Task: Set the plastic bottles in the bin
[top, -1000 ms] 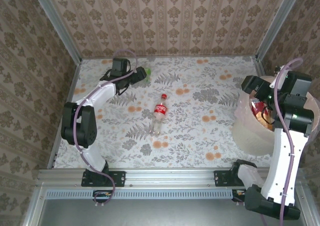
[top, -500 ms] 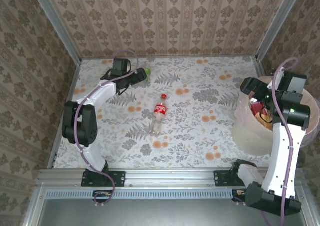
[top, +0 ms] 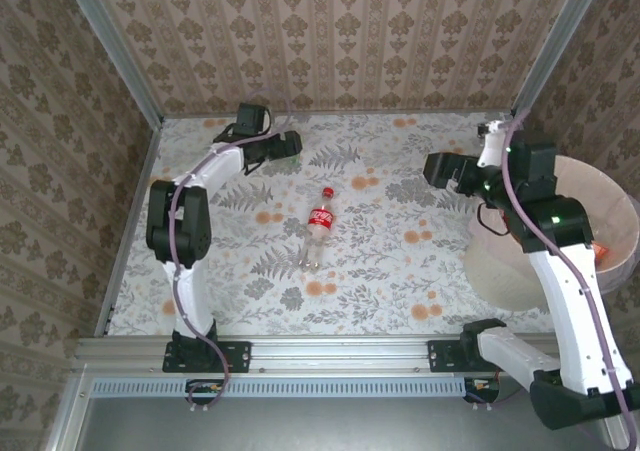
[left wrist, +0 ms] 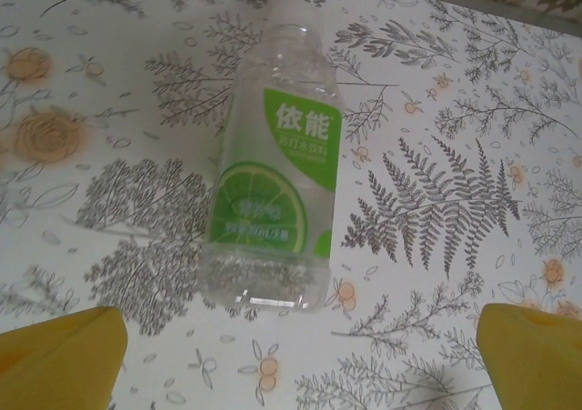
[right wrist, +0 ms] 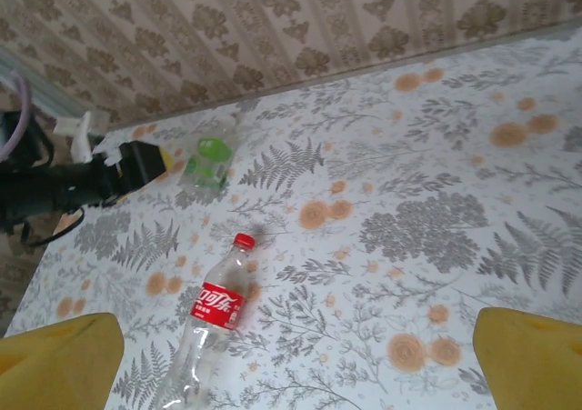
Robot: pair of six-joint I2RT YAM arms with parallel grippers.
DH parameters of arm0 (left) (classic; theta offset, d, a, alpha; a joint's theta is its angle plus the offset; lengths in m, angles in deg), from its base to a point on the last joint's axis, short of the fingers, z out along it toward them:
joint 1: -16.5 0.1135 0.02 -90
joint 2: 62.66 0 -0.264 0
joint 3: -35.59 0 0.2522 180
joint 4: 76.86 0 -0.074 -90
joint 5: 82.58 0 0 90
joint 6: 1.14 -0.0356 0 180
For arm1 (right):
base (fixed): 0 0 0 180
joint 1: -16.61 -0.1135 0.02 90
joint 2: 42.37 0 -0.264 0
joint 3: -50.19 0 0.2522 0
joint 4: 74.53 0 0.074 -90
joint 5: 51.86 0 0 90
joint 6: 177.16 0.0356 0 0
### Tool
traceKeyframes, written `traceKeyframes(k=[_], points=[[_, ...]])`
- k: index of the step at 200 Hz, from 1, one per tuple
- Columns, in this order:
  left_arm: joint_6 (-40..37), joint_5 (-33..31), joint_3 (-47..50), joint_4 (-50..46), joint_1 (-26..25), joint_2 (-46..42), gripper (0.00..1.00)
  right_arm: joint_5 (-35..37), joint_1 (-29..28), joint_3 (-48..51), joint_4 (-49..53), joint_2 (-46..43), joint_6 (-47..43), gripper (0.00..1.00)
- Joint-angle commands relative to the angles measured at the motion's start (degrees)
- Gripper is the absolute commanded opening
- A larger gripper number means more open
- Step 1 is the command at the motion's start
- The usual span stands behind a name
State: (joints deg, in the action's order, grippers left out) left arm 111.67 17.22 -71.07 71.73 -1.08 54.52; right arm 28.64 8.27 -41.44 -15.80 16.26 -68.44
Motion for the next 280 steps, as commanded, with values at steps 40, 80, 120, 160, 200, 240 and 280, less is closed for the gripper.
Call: traceKeyframes(k=[40,80,120,160,200,240,280], points=[[-4.95,-4.68,-10.48,-8.80,-1.84,9.82,1.00,6.28,-4.39,0.71,-3.19,1.86,0.87,1.00],[-8.19,-13.26,-16.17,-12.06,-4.49,15.35,0.98,7.17,-4.67,1.04,-2.78,1.40,0.51,1.00],[-8.68,-19.19,-16.34,-11.80,-5.16,16.96,0.89,8.12,-4.75,1.25,-2.26,0.96,0.00,1.00],[-10.63,-19.39,-16.79,-11.51,-5.11,17.97,0.78,8.16,-4.77,1.34,-2.14,1.05,-0.20,1.00],[-9.95,-17.56,-15.49,-11.28,-5.07,16.65,0.66,6.70,-5.95,1.73,-3.57,1.40,-0.46,1.00],[-9.37,-15.34,-8.26,-6.27,-5.09,10.41,0.56,5.49,-7.93,1.77,-6.37,2.38,-0.56,1.00],[-7.14,-14.59,-0.57,-2.92,-5.09,2.49,0.51,4.34,-9.18,1.86,-9.04,4.32,0.78,1.00]])
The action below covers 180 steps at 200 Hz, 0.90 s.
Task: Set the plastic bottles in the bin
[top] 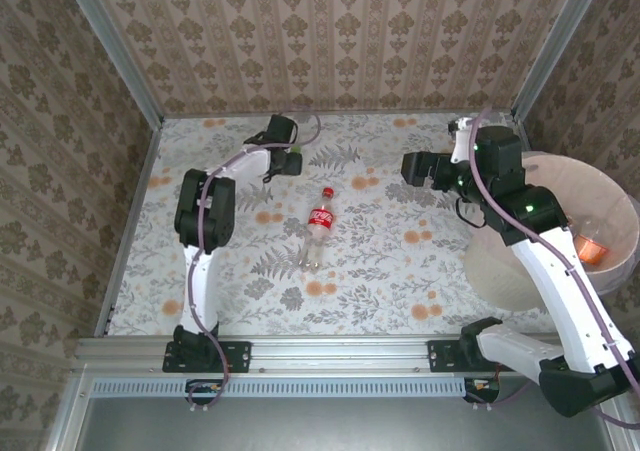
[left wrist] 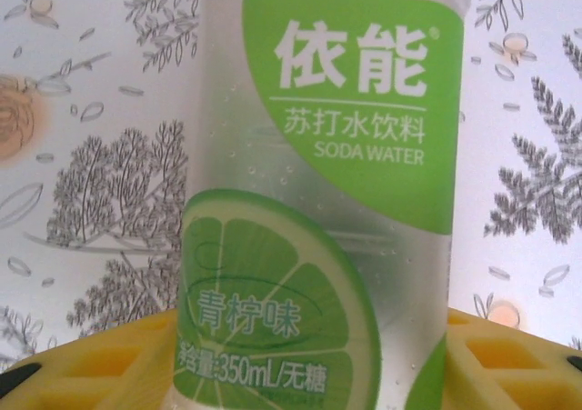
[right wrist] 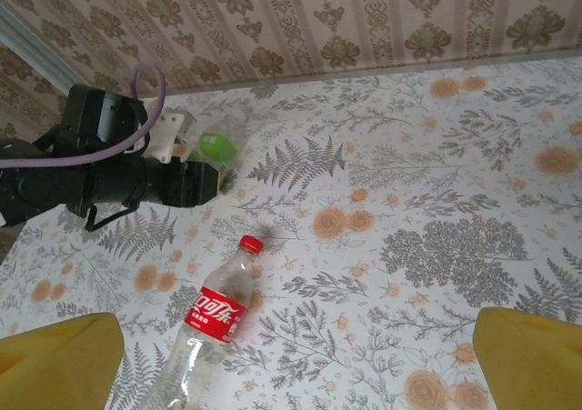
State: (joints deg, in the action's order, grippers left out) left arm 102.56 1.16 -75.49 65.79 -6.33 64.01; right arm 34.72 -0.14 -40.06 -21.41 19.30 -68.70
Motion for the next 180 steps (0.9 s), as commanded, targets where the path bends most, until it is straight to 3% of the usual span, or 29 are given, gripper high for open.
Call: traceKeyframes(k=[1,28,48,71,143,180], points=[[2.05,1.54,4.04,3.24,0.20,-7.24,0.50,-1.79,-0.84,0.47,-3.55,1.32,1.00,1.00],[4.97,7.03,12.17,7.80,0.15,-15.07,0.47,-2.20,-2.44,0.29,-6.77,3.27,1.52,1.00],[6.86,16.10,20.43,16.37,0.07,-21.98,0.47,-2.99,-3.53,0.38,-10.72,5.52,3.26,1.00],[8.48,21.22,28.45,24.48,-0.77,-29.93,0.47,-2.50,-4.07,-0.24,-14.41,9.21,8.80,1.00],[0.87,22.22,36.26,27.11,-9.19,-45.43,0.46,-17.65,-5.68,-5.04,-26.82,21.33,19.15,1.00],[-2.70,18.42,36.20,26.14,-13.21,-48.18,0.46,-19.22,-6.75,-7.23,-28.12,24.51,21.18,1.00]])
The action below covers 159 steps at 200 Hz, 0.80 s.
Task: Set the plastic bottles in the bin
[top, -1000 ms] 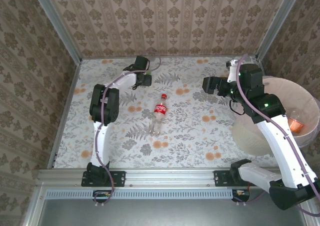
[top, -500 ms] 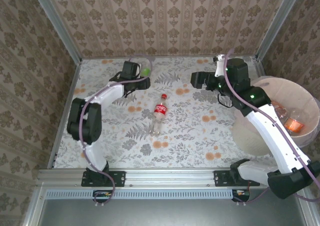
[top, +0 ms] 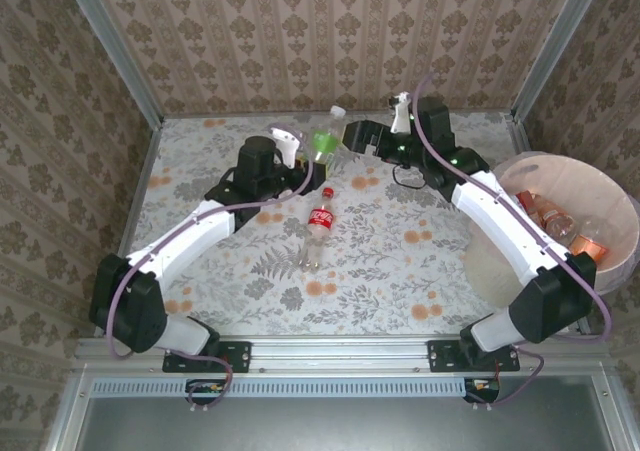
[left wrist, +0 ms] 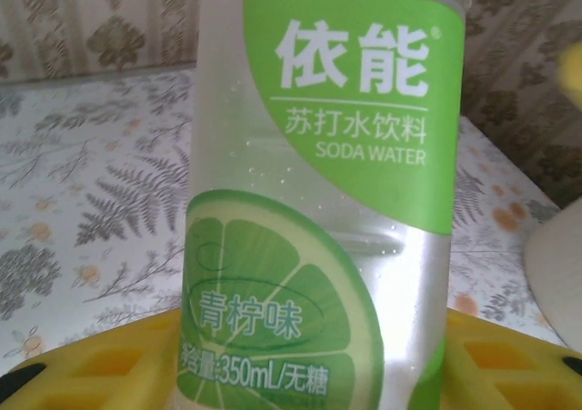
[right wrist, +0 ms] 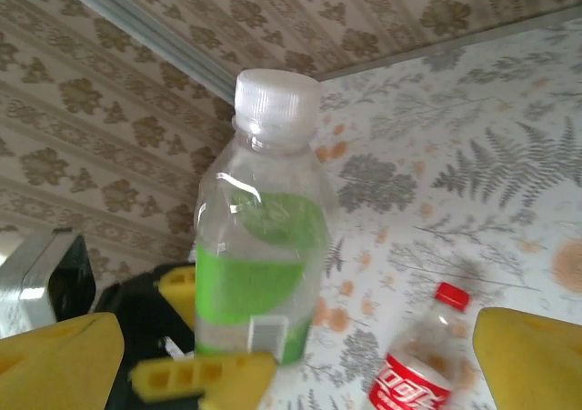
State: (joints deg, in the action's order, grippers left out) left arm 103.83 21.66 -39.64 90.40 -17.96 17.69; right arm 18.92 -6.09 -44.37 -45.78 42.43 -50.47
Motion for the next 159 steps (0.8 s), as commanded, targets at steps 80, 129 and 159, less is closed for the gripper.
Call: traceKeyframes(k=[80,129,159], points=[[-5.55,0.27,0.00,4.17,-4.63,-2.07,0.46,-3.61,-1.77,-4.40,-3.13,5.56,3.04,0.99],[-6.25,0.24,-0.77,3.56,-5.27,-1.54,0.46,-3.23,-1.83,-3.66,-4.13,5.09,2.88,0.67],[-7.16,1.16,-1.13,3.64,-5.83,-1.53,0.47,-0.92,-1.78,-3.29,-3.26,4.25,1.70,0.58]])
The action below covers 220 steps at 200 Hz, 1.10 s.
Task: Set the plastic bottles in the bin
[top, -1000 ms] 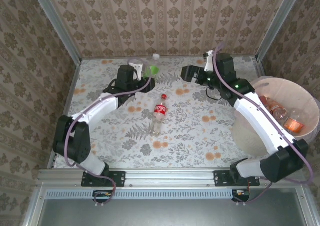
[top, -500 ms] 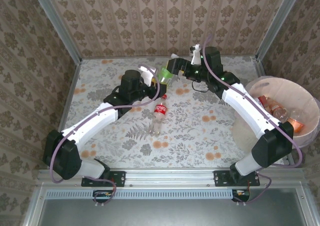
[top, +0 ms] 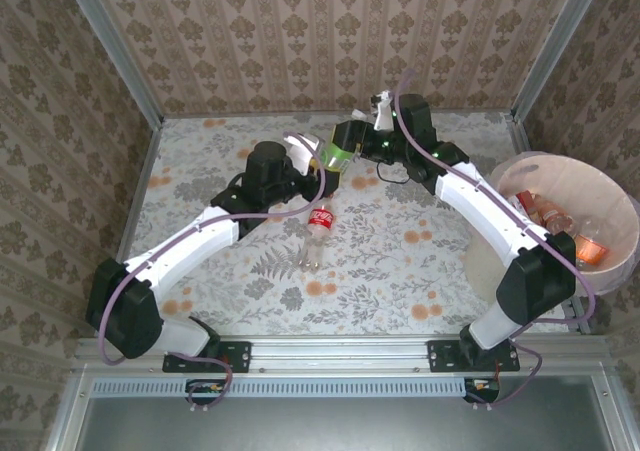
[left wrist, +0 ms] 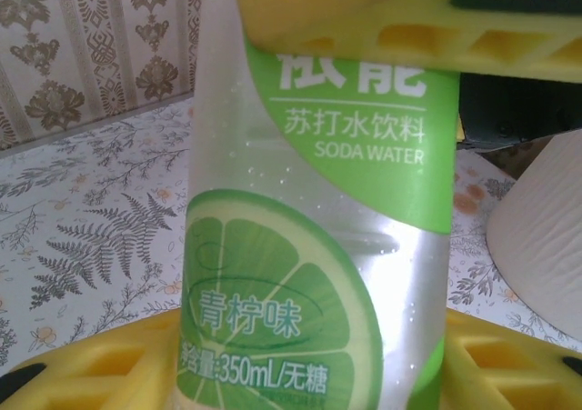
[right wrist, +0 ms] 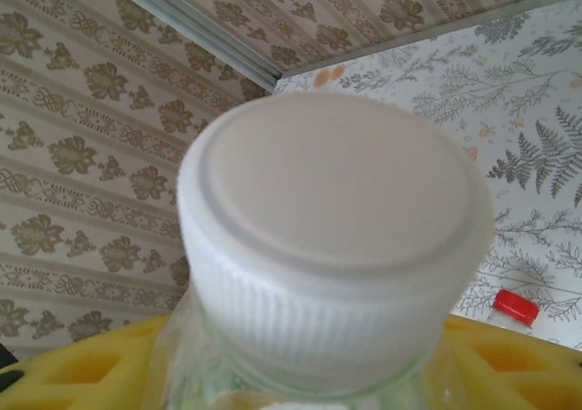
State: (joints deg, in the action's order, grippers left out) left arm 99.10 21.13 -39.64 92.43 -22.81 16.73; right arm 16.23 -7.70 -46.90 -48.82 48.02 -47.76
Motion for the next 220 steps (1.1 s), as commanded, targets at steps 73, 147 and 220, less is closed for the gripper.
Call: traceKeyframes(k=[73,147,220], points=[[0.34,-1.83,-1.05,0.88,-0.10,-1.39,1.00,13.20,4.01,-3.76,16.39,-10.26,-13.69,0.53],[13.56,-20.90,-5.60,-18.25,1.21,1.41,1.00,22.16,13.62,-10.36,35.81,-23.68,-24.14,0.49],[21.72,-20.33,-4.36,-33.38,1.25,3.74,1.00,31.30,31.24,-26.96,60.80,-21.97,-33.71,0.46]])
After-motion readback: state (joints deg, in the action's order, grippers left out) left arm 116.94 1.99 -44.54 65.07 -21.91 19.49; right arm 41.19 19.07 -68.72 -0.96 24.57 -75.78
